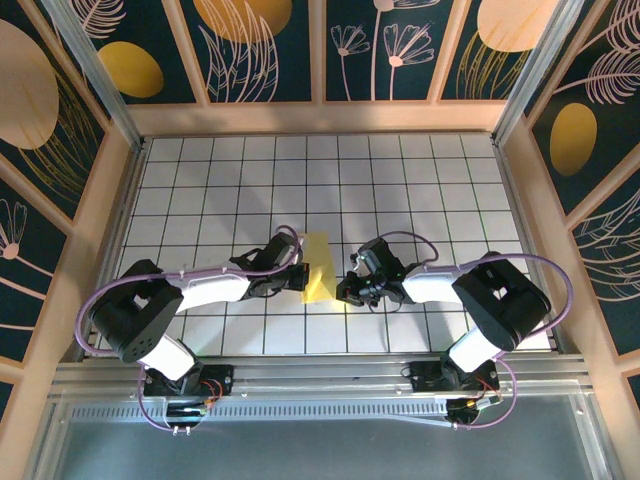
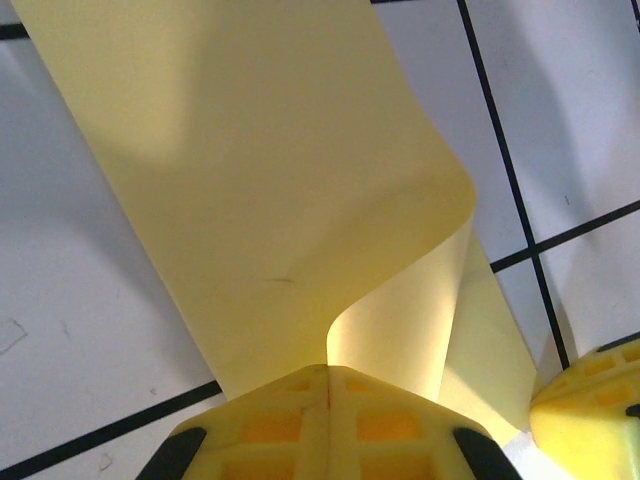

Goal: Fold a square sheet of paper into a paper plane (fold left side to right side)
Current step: Fold the triangle a second time at the center of the table.

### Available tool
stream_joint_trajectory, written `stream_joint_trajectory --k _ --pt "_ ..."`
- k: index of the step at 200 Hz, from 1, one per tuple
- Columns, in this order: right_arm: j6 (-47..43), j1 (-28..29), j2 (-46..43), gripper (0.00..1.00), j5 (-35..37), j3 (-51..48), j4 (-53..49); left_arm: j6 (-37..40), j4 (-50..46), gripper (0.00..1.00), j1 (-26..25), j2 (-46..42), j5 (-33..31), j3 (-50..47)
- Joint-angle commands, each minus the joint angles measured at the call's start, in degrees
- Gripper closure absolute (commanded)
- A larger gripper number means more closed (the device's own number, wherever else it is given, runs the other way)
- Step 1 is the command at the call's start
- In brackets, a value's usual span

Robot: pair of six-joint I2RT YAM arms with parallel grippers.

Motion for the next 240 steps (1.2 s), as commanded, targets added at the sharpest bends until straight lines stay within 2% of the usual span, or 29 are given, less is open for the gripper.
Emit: stream_joint_trajectory --k 1,240 --pt "-0.9 1.2 3.5 1.0 4.5 0.2 -3.6 1.5 -1.6 1.0 0.6 0.9 -1.7 1.1" --pt "-1.5 1.2 4.5 1.0 5.1 1.2 -5.7 1.7 -2.8 1.0 1.2 2.9 -5.4 2.0"
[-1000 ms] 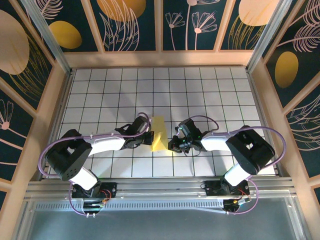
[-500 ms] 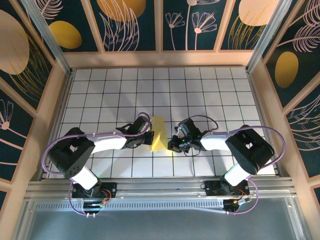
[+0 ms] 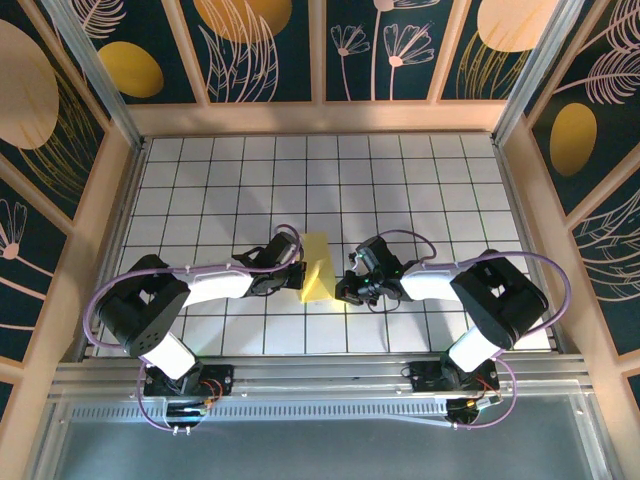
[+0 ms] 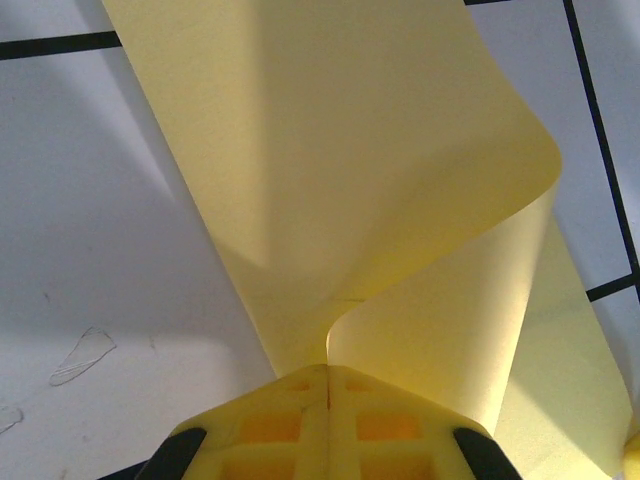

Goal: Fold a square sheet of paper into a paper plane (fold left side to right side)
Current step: Fold the triangle a second time at the center of the table.

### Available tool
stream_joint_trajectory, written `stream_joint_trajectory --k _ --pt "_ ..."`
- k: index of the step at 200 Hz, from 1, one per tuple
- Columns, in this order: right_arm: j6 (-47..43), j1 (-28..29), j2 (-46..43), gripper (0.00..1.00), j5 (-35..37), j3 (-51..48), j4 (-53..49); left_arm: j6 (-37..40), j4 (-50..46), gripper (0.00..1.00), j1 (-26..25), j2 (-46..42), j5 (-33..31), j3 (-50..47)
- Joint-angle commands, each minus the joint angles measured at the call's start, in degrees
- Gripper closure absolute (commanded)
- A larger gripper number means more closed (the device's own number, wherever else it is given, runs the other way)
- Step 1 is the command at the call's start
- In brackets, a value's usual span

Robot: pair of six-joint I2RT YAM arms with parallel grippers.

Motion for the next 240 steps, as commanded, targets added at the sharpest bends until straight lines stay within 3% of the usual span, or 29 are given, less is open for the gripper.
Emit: stream_joint_trajectory --k 1,240 --pt "-1.1 1.2 3.6 1.0 5.3 -0.4 -3.7 0.9 -0.8 1.0 0.5 0.5 -1.1 0.9" --pt "-1.0 1.2 3.8 1.0 4.8 -0.5 -3.8 1.3 1.4 1.0 0.5 -0.4 -0.4 1.0"
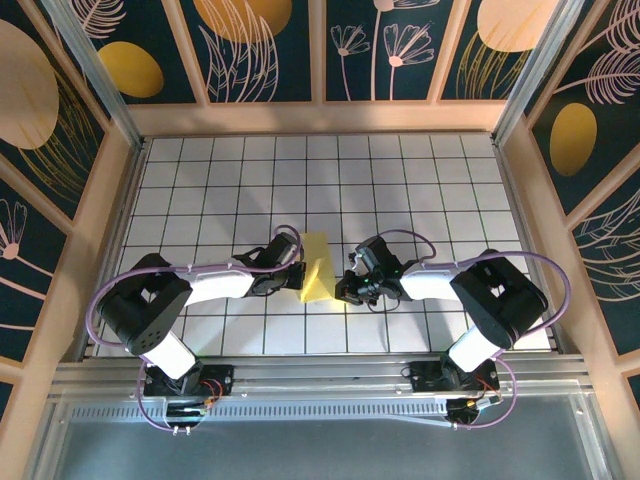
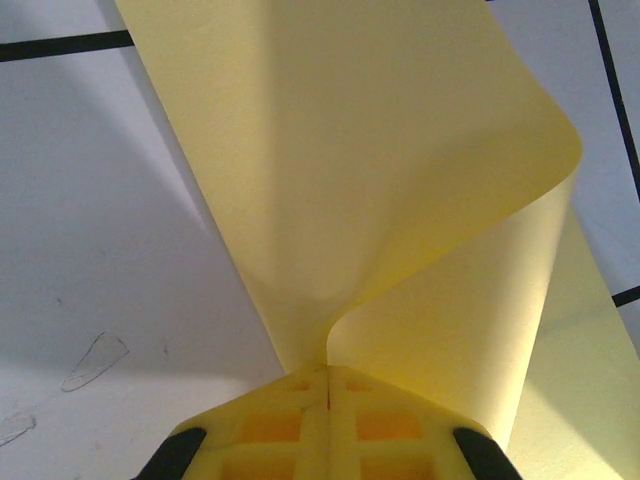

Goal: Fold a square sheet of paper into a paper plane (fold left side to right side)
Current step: Fold the triangle a second time at the center of the table.

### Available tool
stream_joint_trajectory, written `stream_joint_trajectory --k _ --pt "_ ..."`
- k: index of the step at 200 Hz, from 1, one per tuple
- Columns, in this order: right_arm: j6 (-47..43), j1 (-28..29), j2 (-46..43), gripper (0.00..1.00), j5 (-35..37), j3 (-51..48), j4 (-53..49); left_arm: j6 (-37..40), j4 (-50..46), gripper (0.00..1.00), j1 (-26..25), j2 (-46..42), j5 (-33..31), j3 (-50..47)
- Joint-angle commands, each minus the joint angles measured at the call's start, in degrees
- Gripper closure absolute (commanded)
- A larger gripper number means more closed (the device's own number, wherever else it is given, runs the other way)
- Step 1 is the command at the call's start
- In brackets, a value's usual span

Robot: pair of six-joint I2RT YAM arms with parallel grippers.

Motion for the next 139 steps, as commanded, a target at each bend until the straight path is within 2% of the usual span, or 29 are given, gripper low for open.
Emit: stream_joint_trajectory --k 1,139 --pt "-1.1 1.2 3.7 1.0 4.8 -0.7 -3.5 0.9 1.2 1.0 0.5 -1.1 0.6 1.0" --pt "-1.1 1.2 4.0 1.0 4.6 -0.6 -3.5 1.0 1.0 1.0 0.5 0.8 -0.2 1.0"
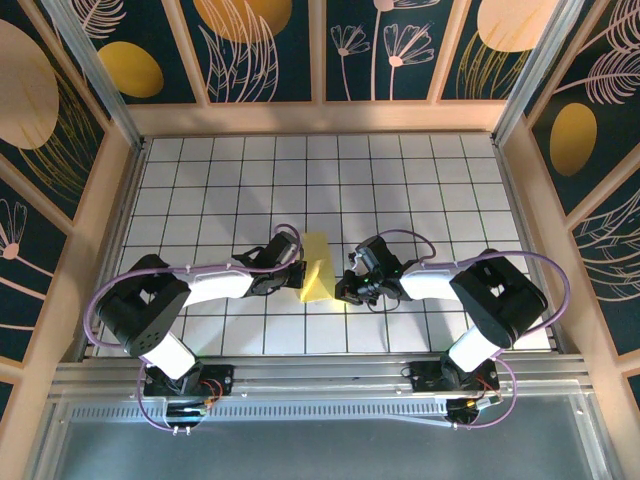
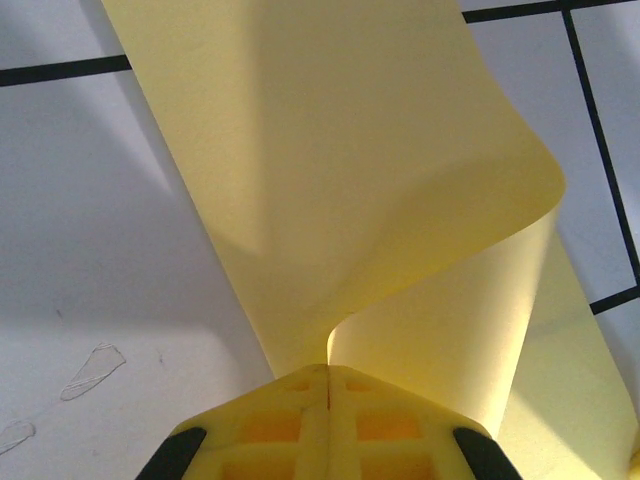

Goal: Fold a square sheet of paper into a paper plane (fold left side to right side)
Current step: Fold the triangle a second time at the center of the table.

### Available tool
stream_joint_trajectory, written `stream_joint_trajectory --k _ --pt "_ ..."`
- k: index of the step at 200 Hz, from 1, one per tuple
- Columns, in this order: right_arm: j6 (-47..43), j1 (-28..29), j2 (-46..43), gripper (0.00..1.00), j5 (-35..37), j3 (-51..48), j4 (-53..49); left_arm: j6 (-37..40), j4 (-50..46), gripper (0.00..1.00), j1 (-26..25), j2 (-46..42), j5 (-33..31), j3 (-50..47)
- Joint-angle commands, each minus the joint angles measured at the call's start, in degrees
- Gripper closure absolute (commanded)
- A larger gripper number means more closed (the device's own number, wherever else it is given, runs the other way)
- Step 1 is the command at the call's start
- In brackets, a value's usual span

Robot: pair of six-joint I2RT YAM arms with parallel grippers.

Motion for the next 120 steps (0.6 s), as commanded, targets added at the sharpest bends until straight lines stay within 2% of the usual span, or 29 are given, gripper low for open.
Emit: stream_joint_trajectory --k 1,80,120 --pt "-1.1 1.2 3.8 1.0 4.8 -0.7 -3.5 0.9 0.5 1.0 0.5 1.2 -0.1 1.0" --pt "-1.0 1.2 3.3 1.0 3.5 -0.3 -2.9 1.1 0.9 1.0 0.5 3.2 -0.1 0.8" --pt "-0.2 0.9 -2.3 1.0 0.3 1.0 -0.6 1.3 0.3 1.0 0.5 3.4 -0.2 0.6"
